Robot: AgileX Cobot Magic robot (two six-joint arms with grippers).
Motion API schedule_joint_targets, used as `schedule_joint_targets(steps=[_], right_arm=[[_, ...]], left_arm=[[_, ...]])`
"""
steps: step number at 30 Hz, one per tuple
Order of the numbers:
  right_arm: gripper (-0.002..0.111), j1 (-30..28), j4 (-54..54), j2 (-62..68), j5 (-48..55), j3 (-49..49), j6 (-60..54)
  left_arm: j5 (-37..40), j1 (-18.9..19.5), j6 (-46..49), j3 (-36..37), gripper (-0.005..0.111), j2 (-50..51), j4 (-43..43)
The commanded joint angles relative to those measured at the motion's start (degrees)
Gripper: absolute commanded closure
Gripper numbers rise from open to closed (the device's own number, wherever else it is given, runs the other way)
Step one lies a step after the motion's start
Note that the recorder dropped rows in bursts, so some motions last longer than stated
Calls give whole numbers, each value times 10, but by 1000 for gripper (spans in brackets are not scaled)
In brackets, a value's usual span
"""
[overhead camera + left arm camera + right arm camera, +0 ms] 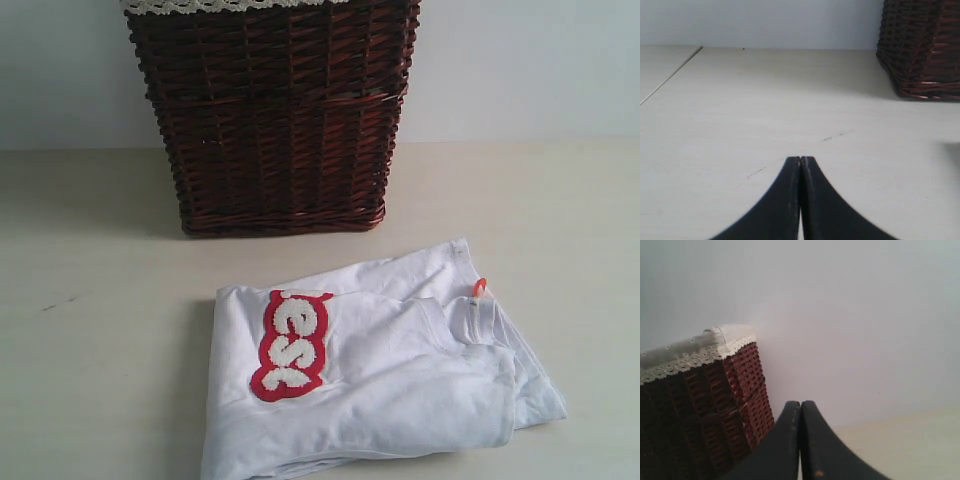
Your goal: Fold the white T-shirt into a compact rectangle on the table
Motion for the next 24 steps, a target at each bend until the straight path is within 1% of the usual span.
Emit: schedule_joint_targets(steps=[1,3,4,8,10,16,24], right_arm=[[108,-4,0,-3,-35,57,-7],[108,-4,-21,-3,-34,80,-8],[108,-4,-40,-3,-31,80,-8],[108,-4,-44,-3,-16,80,-7],[108,-4,-64,-3,-12,80,1],[108,-4,-214,-3,2,80,157],[108,-4,-207,-3,21,80,148]], left_arm=[[-4,-1,0,0,107,-4,-2],[-4,-1,0,0,107,-4,-2],[-4,-1,0,0,107,-4,-2],[-4,-1,0,0,107,-4,-2],[-4,-1,0,0,107,-4,-2],[-4,-1,0,0,107,-4,-2],[-4,-1,0,0,107,-4,-2]])
